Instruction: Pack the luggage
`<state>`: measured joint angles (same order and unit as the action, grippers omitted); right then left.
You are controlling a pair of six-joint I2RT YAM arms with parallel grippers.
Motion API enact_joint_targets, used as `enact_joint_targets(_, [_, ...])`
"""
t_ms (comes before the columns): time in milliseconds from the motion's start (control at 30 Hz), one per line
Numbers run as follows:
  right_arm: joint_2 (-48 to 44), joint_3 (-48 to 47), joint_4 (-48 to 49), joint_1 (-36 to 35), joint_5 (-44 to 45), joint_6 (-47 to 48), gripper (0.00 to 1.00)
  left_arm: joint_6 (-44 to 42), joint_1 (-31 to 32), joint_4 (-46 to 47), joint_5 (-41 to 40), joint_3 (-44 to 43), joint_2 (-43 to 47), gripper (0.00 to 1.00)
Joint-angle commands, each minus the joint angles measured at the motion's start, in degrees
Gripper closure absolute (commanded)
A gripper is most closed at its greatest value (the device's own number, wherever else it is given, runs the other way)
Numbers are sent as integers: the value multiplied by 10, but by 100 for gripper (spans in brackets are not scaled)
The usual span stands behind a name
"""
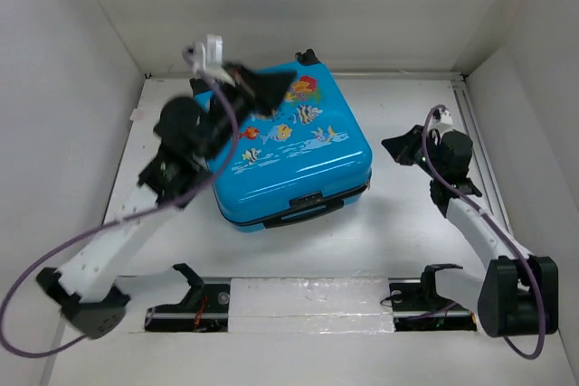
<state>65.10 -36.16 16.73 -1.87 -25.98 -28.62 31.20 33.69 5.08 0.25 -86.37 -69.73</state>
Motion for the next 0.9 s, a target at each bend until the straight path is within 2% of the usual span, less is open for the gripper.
enact_joint_targets(0, [-50, 31, 10, 6, -15, 12, 100, -19, 139, 121, -60, 203, 84, 100])
enact_joint_targets(67, [-85, 64, -6, 13, -7, 17, 100, -56, 243, 134, -141, 261, 91, 100])
enact_joint_targets(100, [-126, 78, -16, 21, -7, 23, 100, -70, 352, 123, -186, 285, 76, 100])
enact_joint_targets(133, [-146, 91, -16, 27, -19, 23, 100, -85, 406, 123, -261, 297, 66, 100])
enact_joint_targets(167, [-167, 121, -16, 32, -25, 18, 100, -110, 455, 130, -295, 307, 56, 100])
enact_joint_targets(233, [-225, 149, -16, 32, -49, 4, 100, -93, 555, 120, -377, 323, 19, 100])
enact_joint_targets(300, [-258, 191, -16, 32, -75, 4, 84, -26, 574, 108, -370, 343, 4, 100])
enact_joint_targets(333, [-285, 203, -31, 32, -82, -5, 76, 1, 574, 114, -370, 385, 4, 100])
enact_joint_targets(467, [-302, 245, -38, 32, -82, 8, 64, 104, 574, 179, -417, 515, 23, 97])
enact_joint_targets(533, [-289, 266, 6, 32, -130, 1, 51, 137, 574, 202, -430, 554, 37, 83])
enact_joint_targets(600, [-255, 278, 95, 37, -182, -15, 40, 172, 574, 221, -438, 602, 51, 70])
enact_joint_targets(633, [-242, 278, 118, 37, -197, -15, 36, 188, 574, 221, -444, 615, 58, 60])
enact_joint_targets(667, [-216, 278, 138, 37, -210, -20, 36, 202, 574, 221, -449, 638, 58, 57])
enact_joint_targets(700, [-204, 278, 191, 37, -219, -33, 36, 216, 574, 221, -458, 648, 58, 57])
enact_joint_targets(867, [-148, 291, 312, 37, -240, -41, 36, 236, 574, 220, -463, 669, 52, 57])
